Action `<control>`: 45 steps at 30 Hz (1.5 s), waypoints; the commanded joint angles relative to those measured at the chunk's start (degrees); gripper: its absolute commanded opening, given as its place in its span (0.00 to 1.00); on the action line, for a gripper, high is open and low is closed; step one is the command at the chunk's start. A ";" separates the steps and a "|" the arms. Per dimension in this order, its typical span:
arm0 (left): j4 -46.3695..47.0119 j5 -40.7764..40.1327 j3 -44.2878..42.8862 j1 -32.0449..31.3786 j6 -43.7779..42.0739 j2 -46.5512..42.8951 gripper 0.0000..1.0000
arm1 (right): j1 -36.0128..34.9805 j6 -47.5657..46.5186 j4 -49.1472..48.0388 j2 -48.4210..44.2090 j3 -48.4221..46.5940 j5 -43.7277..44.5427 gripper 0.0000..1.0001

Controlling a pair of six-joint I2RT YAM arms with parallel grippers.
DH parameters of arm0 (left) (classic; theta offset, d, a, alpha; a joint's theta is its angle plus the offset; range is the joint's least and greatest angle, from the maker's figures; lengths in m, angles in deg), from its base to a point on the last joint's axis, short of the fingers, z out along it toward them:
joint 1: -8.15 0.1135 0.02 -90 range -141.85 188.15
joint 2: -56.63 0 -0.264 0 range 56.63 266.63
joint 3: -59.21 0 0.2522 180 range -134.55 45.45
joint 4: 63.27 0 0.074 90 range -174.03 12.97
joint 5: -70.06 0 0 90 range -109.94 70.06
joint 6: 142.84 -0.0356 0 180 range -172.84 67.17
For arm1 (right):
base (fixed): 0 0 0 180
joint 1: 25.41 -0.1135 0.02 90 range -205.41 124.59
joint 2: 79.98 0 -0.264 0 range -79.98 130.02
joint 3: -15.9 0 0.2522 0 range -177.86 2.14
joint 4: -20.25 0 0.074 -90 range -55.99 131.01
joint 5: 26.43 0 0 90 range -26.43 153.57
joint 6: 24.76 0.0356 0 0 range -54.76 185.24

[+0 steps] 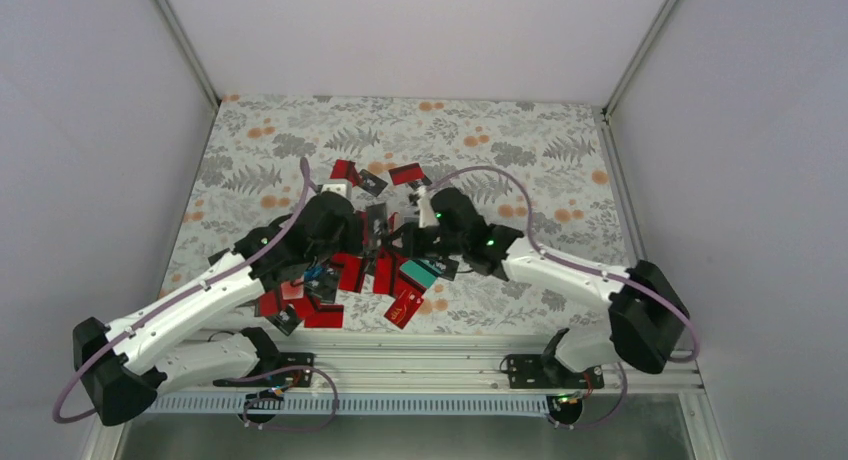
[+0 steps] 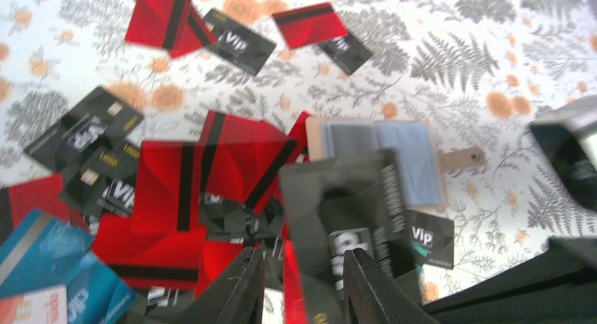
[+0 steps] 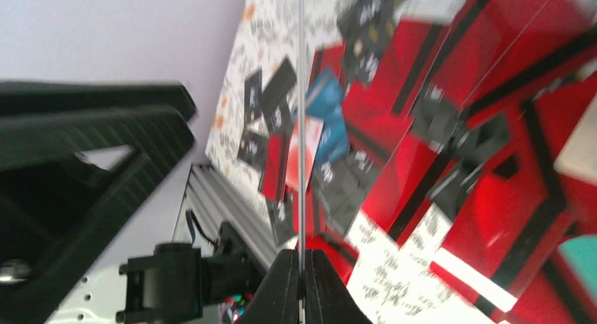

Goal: Put the credit cards into the card holder

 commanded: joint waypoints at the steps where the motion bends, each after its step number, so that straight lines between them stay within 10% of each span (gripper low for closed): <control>1: 9.55 10.53 -0.62 3.99 -8.29 1.30 0.32 | 6.40 -9.23 2.51 -5.83 1.25 -1.36 0.04; 21: 50.14 57.80 1.83 18.06 -9.99 13.39 0.38 | 30.74 -10.74 -12.99 -17.77 10.53 -32.86 0.04; 45: 62.12 69.27 2.15 18.01 -6.95 15.80 0.11 | 31.92 -8.00 -20.49 -19.30 9.59 -41.14 0.04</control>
